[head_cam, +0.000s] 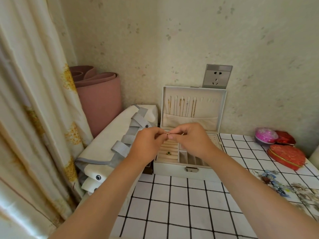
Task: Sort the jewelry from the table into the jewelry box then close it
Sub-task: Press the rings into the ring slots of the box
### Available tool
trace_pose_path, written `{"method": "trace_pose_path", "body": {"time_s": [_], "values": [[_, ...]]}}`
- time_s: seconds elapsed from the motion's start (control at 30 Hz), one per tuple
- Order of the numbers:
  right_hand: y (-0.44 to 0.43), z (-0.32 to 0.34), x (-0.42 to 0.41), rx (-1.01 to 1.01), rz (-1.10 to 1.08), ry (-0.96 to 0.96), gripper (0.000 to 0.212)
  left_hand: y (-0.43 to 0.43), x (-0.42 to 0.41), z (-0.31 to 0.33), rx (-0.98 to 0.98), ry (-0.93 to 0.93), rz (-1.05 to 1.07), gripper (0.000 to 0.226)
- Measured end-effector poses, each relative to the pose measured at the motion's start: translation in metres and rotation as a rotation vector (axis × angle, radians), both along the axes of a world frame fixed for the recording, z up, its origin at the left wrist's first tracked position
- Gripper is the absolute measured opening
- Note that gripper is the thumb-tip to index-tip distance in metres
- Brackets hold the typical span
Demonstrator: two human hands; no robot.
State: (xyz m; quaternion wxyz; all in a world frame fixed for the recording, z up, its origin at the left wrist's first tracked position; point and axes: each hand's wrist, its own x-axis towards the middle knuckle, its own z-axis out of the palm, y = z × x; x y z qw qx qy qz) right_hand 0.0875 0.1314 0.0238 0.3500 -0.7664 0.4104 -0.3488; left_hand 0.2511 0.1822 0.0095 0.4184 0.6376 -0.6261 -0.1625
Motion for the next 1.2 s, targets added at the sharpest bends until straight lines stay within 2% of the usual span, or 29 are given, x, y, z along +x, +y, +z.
{"method": "trace_pose_path", "body": {"time_s": [0.1, 0.2, 0.4, 0.53, 0.77, 0.97, 1.1, 1.2], "values": [[0.003, 0.0, 0.003, 0.067, -0.028, -0.049, 0.015, 0.001, -0.002, -0.001, -0.011, 0.153, 0.058, 0.004], [0.002, -0.004, 0.006, 0.046, -0.056, 0.021, 0.008, 0.0, 0.002, -0.005, -0.049, 0.066, 0.077, 0.003], [-0.003, -0.023, 0.004, -0.036, -0.087, 0.174, 0.01, -0.003, 0.009, -0.016, 0.047, -0.102, -0.099, 0.01], [-0.005, -0.026, 0.001, -0.067, -0.075, 0.265, 0.004, -0.006, 0.007, -0.021, 0.06, -0.201, -0.069, 0.012], [-0.021, -0.008, -0.023, -0.114, -0.102, 0.392, 0.018, -0.008, 0.008, -0.03, 0.046, -0.243, -0.027, 0.008], [-0.034, -0.008, -0.044, -0.011, -0.175, 0.557, 0.02, -0.008, 0.006, -0.03, 0.016, -0.227, -0.046, 0.003], [-0.032, -0.009, -0.044, 0.074, -0.134, 0.564, 0.017, -0.009, 0.005, -0.03, 0.034, -0.228, -0.115, 0.014], [-0.029, -0.012, -0.039, 0.072, -0.112, 0.559, 0.014, -0.011, 0.006, -0.031, 0.016, -0.225, -0.109, 0.013]]}}
